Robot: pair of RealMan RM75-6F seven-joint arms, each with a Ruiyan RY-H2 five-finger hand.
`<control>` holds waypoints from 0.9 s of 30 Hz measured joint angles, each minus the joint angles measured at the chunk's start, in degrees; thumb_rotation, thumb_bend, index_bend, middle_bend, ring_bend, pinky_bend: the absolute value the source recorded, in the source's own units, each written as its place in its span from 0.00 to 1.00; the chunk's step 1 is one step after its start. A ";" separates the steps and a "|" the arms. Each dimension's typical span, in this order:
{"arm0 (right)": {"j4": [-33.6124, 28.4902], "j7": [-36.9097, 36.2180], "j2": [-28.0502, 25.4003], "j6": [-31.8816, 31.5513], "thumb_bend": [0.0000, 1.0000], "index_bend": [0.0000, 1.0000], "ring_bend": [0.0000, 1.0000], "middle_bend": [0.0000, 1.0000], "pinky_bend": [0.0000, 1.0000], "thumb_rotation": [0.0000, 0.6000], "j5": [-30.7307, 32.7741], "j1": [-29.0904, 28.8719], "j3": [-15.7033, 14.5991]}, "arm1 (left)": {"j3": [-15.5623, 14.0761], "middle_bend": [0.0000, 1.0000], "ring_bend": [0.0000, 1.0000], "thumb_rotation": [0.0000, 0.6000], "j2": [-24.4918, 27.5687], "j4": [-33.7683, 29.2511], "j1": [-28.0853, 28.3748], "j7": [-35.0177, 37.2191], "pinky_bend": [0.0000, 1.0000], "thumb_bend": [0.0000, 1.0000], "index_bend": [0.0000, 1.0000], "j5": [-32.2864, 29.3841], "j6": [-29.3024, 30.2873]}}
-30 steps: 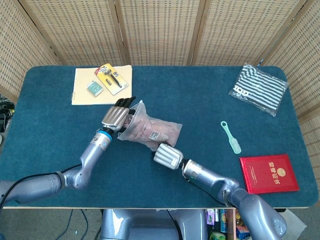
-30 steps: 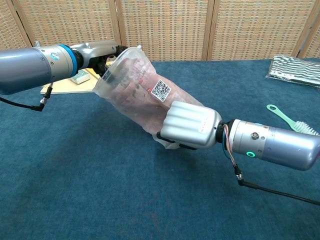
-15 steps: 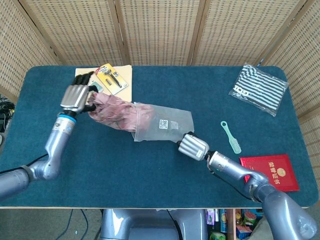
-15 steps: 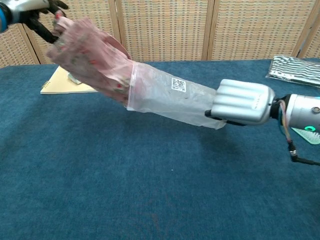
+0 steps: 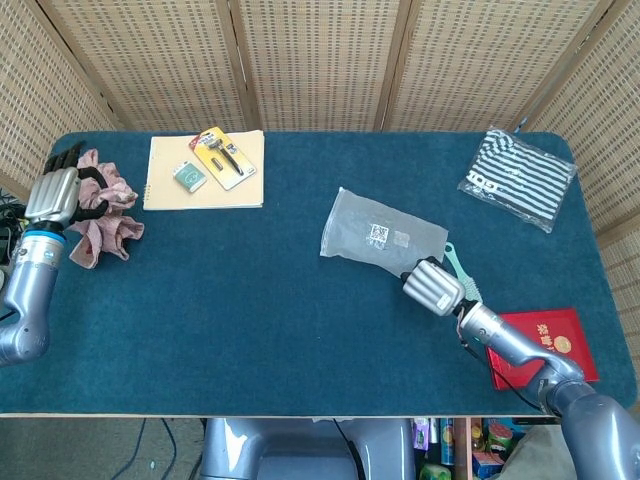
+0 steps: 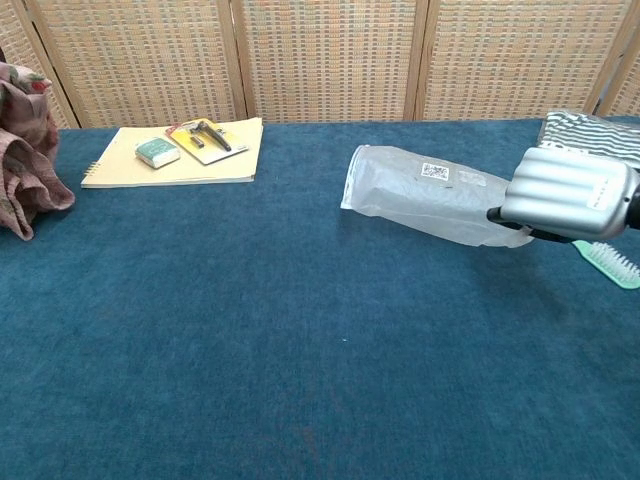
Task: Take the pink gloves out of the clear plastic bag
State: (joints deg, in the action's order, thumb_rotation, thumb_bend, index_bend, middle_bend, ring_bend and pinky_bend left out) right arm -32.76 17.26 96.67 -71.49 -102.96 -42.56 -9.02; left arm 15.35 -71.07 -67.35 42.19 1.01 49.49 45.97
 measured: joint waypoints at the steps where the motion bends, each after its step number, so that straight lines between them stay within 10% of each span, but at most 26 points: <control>1: 0.00 0.09 0.07 0.01 0.28 0.29 0.60 0.59 0.78 1.00 0.13 0.09 0.12 | -0.19 0.00 0.00 1.00 -0.24 0.16 -0.24 0.53 0.00 0.25 0.10 0.61 -0.28; 4: -0.40 1.48 0.42 0.39 0.00 0.00 0.08 0.09 0.23 1.00 1.67 0.86 1.36 | -0.40 0.00 0.00 1.00 -0.01 -0.58 -0.56 1.22 0.00 0.08 0.00 1.43 -1.02; 7: -3.37 4.25 0.35 0.88 0.00 0.00 0.00 0.00 0.00 1.00 5.41 2.27 3.70 | -0.28 0.00 0.00 1.00 1.36 -3.74 -1.37 2.45 0.00 0.05 0.00 3.02 -0.26; 27: -52.87 6.02 -16.93 -19.77 0.00 0.00 0.00 0.00 0.00 1.00 15.52 25.66 8.14 | -11.08 0.00 0.00 1.00 5.50 -28.24 -25.04 -5.70 0.00 0.05 0.00 22.09 35.66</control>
State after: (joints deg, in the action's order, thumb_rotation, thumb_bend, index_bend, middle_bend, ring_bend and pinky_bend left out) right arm -85.63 23.28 79.73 -91.26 -87.44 -16.90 -0.88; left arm 4.27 -65.57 -95.59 17.15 -4.69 71.59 81.63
